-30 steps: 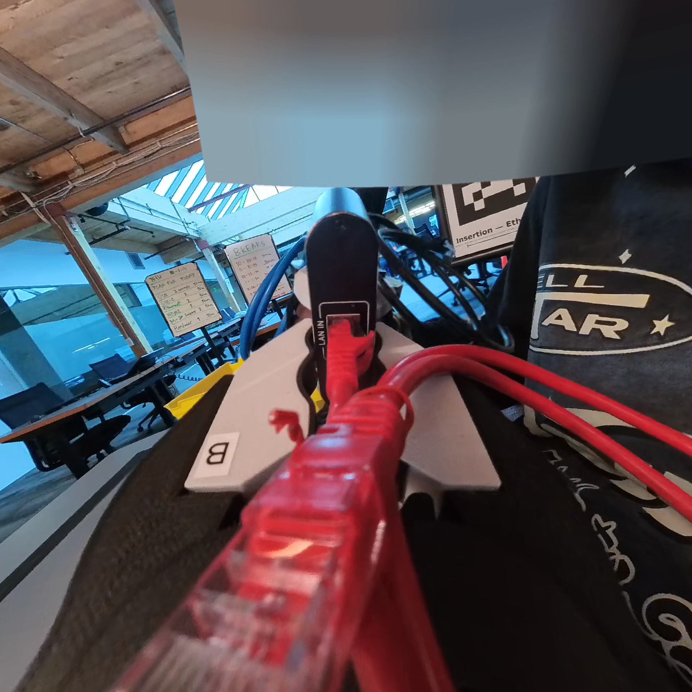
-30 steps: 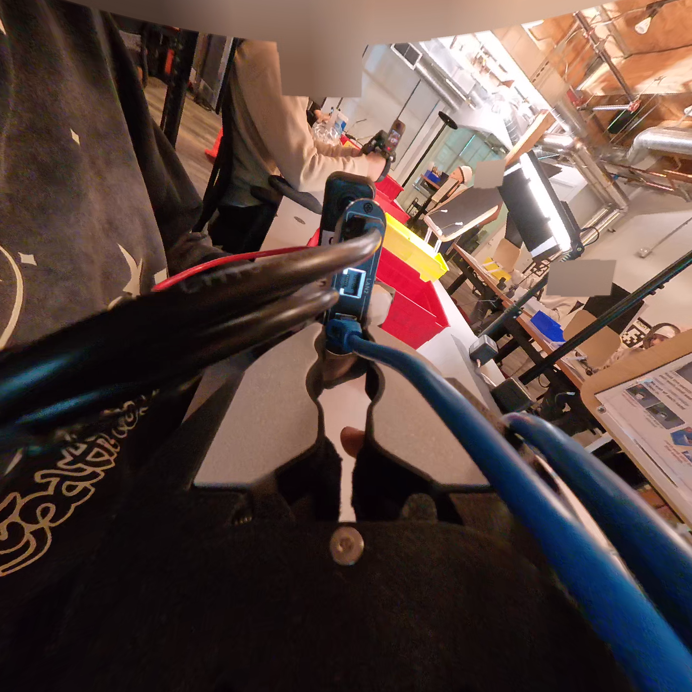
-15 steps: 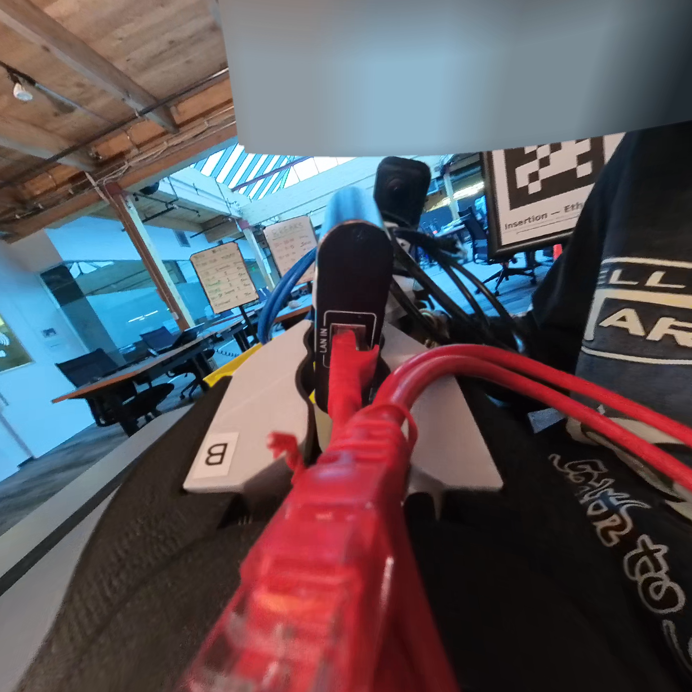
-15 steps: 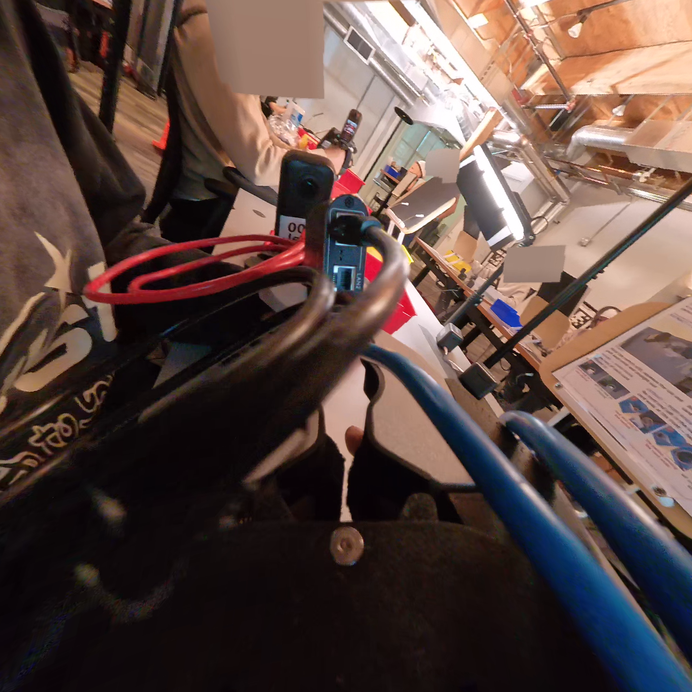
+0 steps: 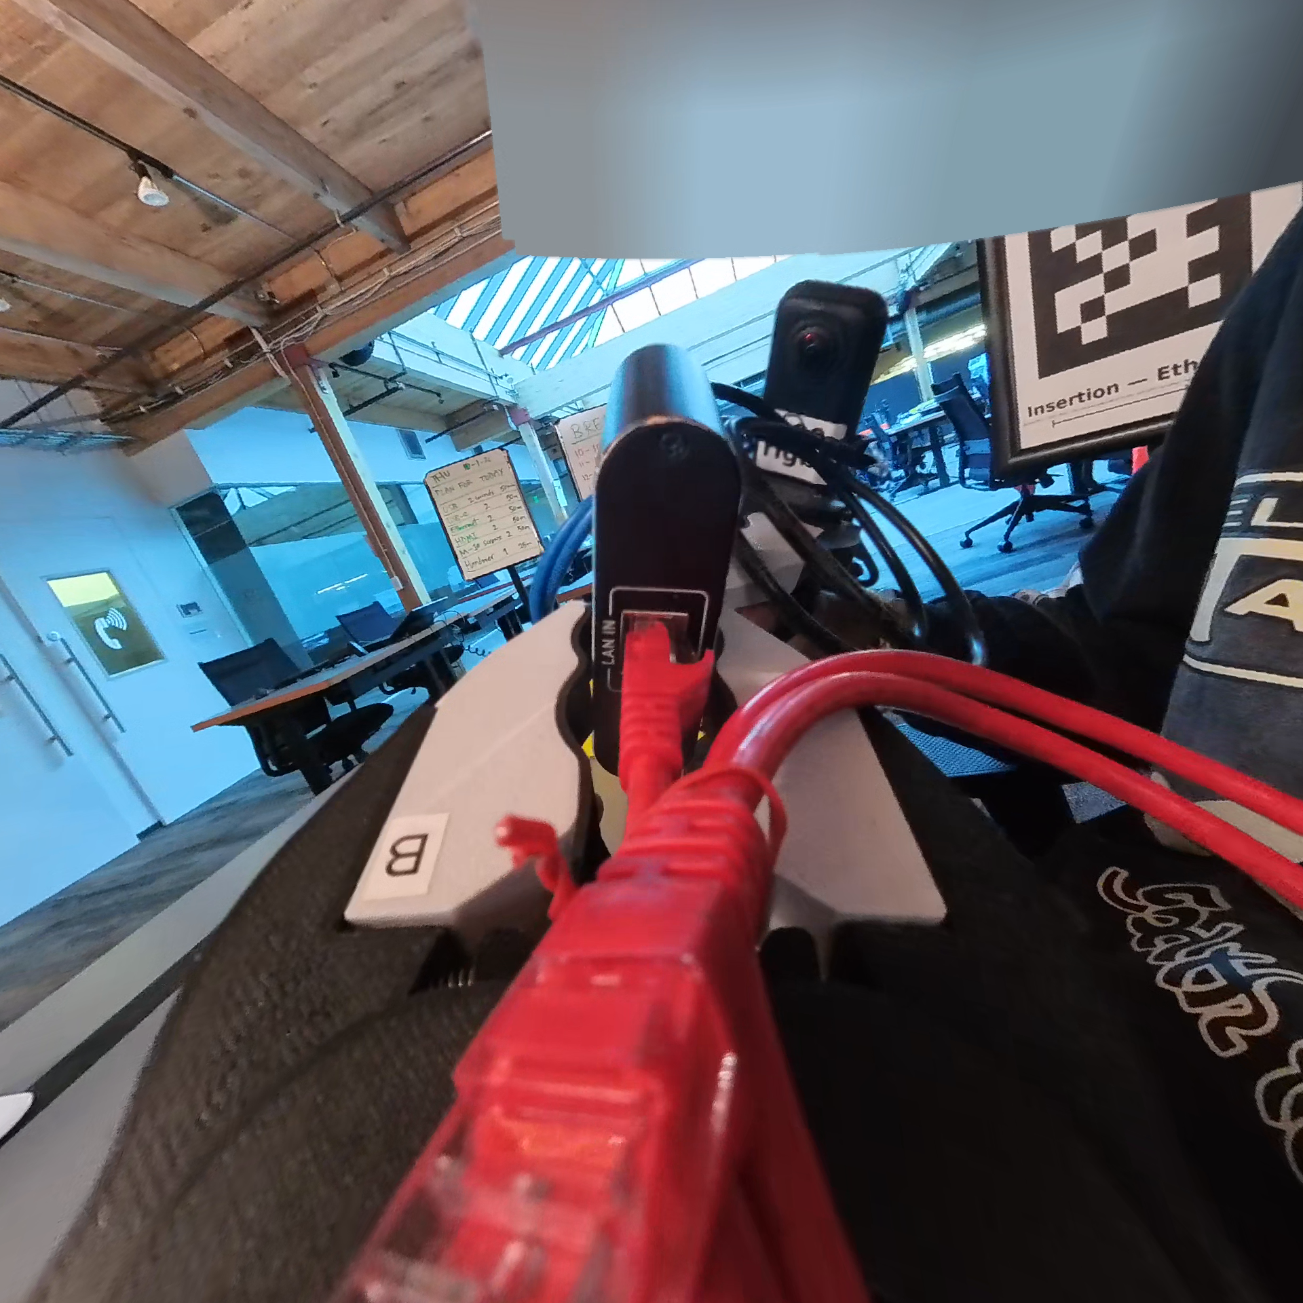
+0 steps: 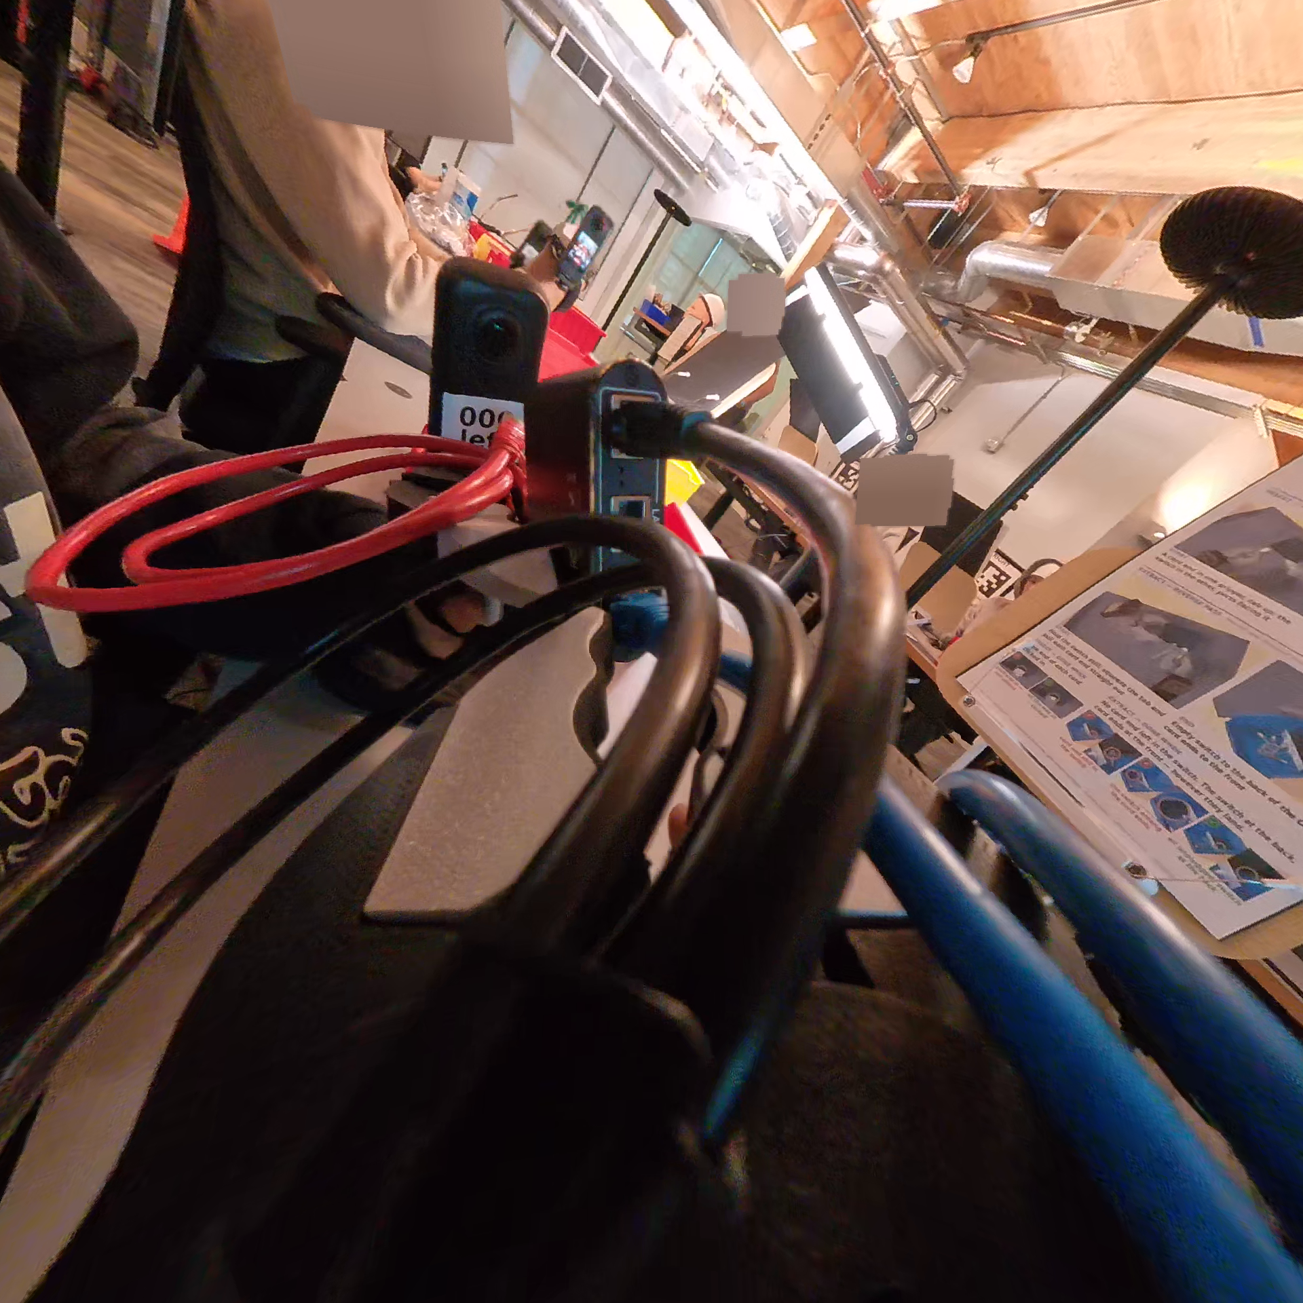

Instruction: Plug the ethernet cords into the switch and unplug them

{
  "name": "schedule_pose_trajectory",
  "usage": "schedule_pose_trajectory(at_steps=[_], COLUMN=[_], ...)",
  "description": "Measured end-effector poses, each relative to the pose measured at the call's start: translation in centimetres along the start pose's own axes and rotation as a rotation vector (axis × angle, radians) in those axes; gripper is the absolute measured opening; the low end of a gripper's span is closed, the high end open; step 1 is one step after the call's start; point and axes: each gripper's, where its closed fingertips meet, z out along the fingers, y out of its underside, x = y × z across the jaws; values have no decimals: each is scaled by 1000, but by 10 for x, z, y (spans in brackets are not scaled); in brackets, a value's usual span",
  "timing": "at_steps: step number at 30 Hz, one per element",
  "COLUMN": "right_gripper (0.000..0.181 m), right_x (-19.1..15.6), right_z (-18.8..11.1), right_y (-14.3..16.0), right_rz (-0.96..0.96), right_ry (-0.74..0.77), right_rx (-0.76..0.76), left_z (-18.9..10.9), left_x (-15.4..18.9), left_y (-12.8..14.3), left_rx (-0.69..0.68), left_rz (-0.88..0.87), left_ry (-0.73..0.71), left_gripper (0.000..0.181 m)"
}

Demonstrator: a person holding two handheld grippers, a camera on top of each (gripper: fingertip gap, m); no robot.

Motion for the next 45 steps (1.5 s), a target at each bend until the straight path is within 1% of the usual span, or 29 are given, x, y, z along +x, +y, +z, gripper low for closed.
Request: schedule_pose_trajectory(at_steps=[10, 18, 19, 20, 21, 22, 23, 24, 26, 27, 28, 30, 33, 34, 35, 37, 38, 41, 43, 45], right_gripper=[20, 19, 19, 0, 6, 12, 13, 12, 13, 13, 14, 14, 13, 10, 11, 14, 14, 15, 15, 15], right_x=[6, 10, 14, 44, 75, 90, 93, 92, 81, 77, 74, 70, 68, 67, 67, 70, 72, 90, 111, 135], right_z=[1, 0, -2, -16, -42, -66, -80, -82, -67, -62, -60, -61, -69, -73, -76, -82, -85, -108, -136, -168], right_y=[3, 6, 5, 2, -1, -9, -19, -19, 8, 18, 22, 28, 35, 37, 36, 28, 19, -16, -38, -44], right_rz=[23, 44, 43, 39, 32, 102, 179, 180, 151, 158, 188, 334, 458, 496, 530, 615, 664, 842, 967, 1066], right_ry=[30, 31, 53, 247, 377, 365, 314, 296, 229, 201, 178, 111, 76, 60, 56, 36, 20, -5, 3, 67], right_rx=[-29, -52, -49, -30, -12, 62, 133, 114, -108, -168, -173, -194, -248, -267, -272, -215, -154, 126, 349, 535], left_z=[0, 1, 1, -3, -12, -20, -23, -22, -19, -20, -24, -36, -51, -54, -56, -58, -58, -54, -51, -49], left_x=[-5, -9, -10, -14, -9, -13, -19, -25, -38, -42, -46, -58, -82, -87, -90, -95, -96, -93, -89, -87], left_y=[2, 4, 4, 2, -4, -13, -20, -21, -21, -22, -24, -27, -22, -19, -16, -9, -7, -6, -6, -6], left_rx=[-17, -30, -29, -18, 27, 76, 119, 142, 185, 217, 249, 295, 318, 323, 320, 299, 286, 249, 236, 234], left_rz=[8, -38, -39, -35, -43, -90, -127, -156, -217, -252, -282, -304, -333, -360, -387, -421, -422, -377, -349, -344], left_ry=[-39, -45, -53, -73, -15, -12, -22, -44, -108, -125, -146, -215, -380, -410, -431, -462, -469, -467, -453, -438], left_gripper=[27, 27, 27, 26, 26, 26, 27, 27, 27, 27, 26, 27, 27, 27, 27, 27, 27, 26, 26, 26])
